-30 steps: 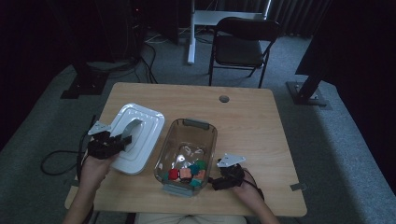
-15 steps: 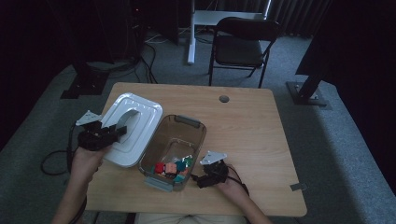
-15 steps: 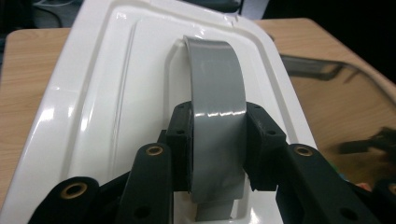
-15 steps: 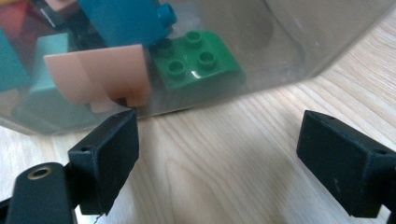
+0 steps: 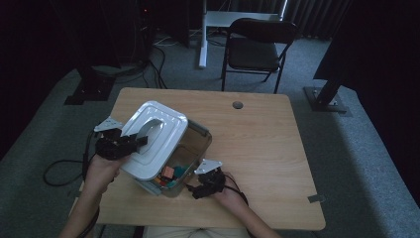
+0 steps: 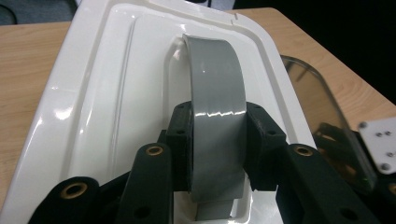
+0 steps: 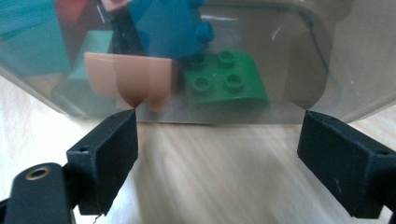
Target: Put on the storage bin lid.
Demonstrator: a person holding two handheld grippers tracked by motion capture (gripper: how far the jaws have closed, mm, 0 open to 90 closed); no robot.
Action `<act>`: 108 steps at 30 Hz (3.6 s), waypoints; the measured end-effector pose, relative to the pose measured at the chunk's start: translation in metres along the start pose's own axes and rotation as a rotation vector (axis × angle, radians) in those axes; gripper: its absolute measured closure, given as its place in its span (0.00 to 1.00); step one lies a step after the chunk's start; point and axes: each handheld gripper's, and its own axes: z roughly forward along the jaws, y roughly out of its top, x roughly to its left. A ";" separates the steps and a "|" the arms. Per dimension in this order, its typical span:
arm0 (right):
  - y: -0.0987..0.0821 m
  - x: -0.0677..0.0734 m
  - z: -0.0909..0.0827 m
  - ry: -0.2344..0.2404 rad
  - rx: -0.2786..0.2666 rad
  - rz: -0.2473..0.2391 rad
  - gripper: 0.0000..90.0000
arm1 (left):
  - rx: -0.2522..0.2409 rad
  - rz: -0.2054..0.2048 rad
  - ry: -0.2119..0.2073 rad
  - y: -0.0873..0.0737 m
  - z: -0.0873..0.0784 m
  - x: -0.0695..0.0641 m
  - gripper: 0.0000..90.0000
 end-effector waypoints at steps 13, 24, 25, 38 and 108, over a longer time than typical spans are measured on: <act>0.022 -0.002 0.024 0.003 0.017 0.010 0.13 | 0.040 0.033 -0.063 0.003 0.015 -0.013 0.75; 0.019 -0.004 0.020 -0.020 0.005 -0.002 0.13 | 0.083 0.021 -0.072 0.003 0.033 -0.012 0.75; 0.018 -0.004 0.018 -0.022 0.005 0.003 0.13 | 0.087 0.015 -0.072 0.002 0.035 -0.011 0.75; 0.002 -0.020 -0.005 -0.058 -0.015 0.043 0.14 | 0.091 0.010 -0.062 -0.001 0.039 -0.010 0.75; -0.025 -0.043 -0.031 -0.086 0.005 0.093 0.14 | -0.131 -0.096 0.257 -0.094 0.063 0.122 0.01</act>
